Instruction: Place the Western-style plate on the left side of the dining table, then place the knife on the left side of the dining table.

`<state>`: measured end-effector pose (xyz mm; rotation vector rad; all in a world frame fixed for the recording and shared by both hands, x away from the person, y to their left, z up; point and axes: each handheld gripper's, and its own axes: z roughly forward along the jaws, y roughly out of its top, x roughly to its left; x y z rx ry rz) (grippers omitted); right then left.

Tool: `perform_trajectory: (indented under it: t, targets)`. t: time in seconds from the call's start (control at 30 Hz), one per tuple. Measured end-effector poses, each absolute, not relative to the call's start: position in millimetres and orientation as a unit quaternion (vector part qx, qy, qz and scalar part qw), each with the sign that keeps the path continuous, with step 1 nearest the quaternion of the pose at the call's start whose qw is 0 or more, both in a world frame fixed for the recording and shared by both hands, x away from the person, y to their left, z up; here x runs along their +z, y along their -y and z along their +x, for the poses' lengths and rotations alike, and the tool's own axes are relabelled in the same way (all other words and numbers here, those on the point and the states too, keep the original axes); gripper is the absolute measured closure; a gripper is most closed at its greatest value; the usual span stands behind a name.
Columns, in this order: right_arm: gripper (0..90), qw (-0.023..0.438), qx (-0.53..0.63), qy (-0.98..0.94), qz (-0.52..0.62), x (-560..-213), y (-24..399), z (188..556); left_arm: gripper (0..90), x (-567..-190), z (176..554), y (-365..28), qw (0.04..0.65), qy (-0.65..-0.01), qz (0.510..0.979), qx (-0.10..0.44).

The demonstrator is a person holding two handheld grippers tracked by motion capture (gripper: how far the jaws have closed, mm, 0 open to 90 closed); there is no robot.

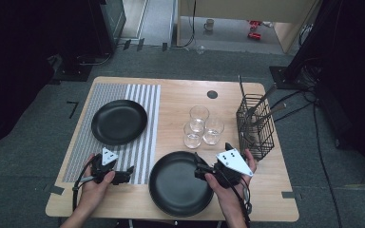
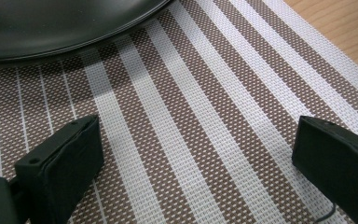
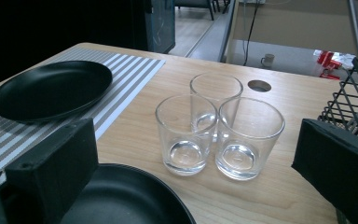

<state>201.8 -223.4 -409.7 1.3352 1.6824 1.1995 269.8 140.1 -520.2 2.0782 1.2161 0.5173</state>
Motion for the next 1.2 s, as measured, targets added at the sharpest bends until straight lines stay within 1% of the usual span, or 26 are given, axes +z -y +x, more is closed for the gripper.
perform_trajectory:
  t: [0.8,1.2]
  targets:
    - [0.1,0.355,0.460,-0.614,0.535,-406.7,257.3,199.7,1.8,-520.2,269.8,-140.1,0.333,-0.466,0.796,0.198]
    - [0.1,0.373,0.458,-0.597,0.543,-402.8,276.7,199.7,1.8,-520.2,269.8,-140.1,0.333,-0.466,0.796,0.198]
